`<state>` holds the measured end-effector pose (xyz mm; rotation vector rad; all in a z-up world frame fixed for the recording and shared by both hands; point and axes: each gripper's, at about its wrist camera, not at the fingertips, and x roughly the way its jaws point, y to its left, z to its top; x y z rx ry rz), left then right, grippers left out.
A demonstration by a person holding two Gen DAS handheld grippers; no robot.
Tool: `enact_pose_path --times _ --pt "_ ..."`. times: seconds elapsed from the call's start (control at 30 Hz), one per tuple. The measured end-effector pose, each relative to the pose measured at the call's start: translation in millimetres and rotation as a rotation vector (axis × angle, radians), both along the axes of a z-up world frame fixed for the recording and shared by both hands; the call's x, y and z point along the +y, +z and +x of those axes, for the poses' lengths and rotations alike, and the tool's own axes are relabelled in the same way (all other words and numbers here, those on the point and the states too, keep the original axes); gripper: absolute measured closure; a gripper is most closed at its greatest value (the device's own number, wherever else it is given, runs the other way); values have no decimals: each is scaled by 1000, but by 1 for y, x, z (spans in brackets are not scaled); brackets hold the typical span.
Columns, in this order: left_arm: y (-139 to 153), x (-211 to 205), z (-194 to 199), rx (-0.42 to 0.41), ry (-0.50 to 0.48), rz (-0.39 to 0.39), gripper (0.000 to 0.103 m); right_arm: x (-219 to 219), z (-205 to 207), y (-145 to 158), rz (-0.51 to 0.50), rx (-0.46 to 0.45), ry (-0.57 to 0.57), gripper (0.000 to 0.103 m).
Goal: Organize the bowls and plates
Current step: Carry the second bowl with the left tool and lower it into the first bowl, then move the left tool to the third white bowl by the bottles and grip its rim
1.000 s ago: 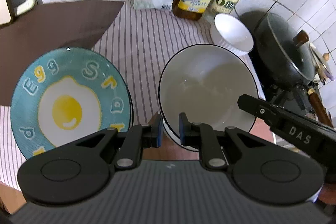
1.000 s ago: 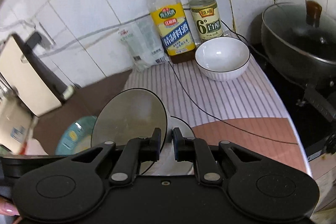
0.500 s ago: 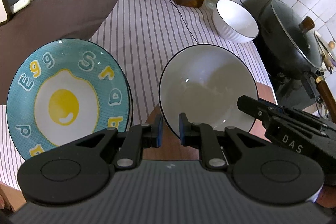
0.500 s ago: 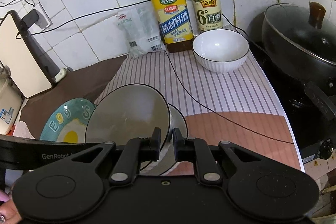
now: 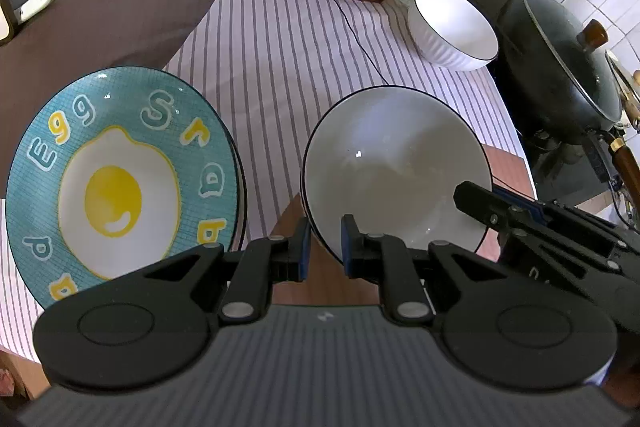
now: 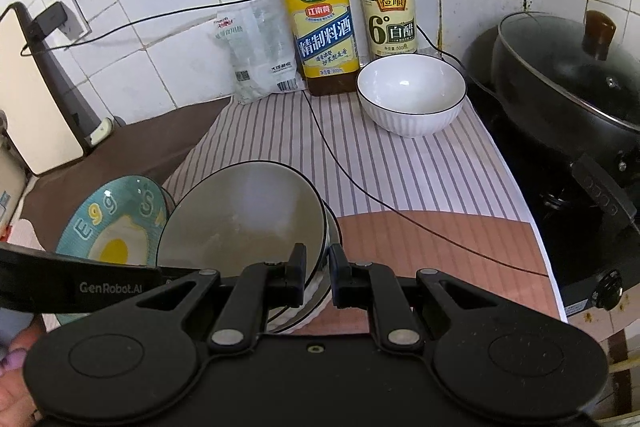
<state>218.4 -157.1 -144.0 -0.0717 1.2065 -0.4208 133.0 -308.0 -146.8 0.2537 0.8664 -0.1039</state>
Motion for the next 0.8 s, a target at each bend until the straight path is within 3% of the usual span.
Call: enact_pose_path --times 0.37,0.53,0.8 --pt "-2 -1 2 -14 12 3 87 7 2 -12 -88 -13 16 87" --pt "-2 0 2 -13 16 -8 87 4 0 -14 -70 -36 22 87" --pt "11 13 2 -35 -12 -75 84 -2 -28 12 -102 -224 68 85"
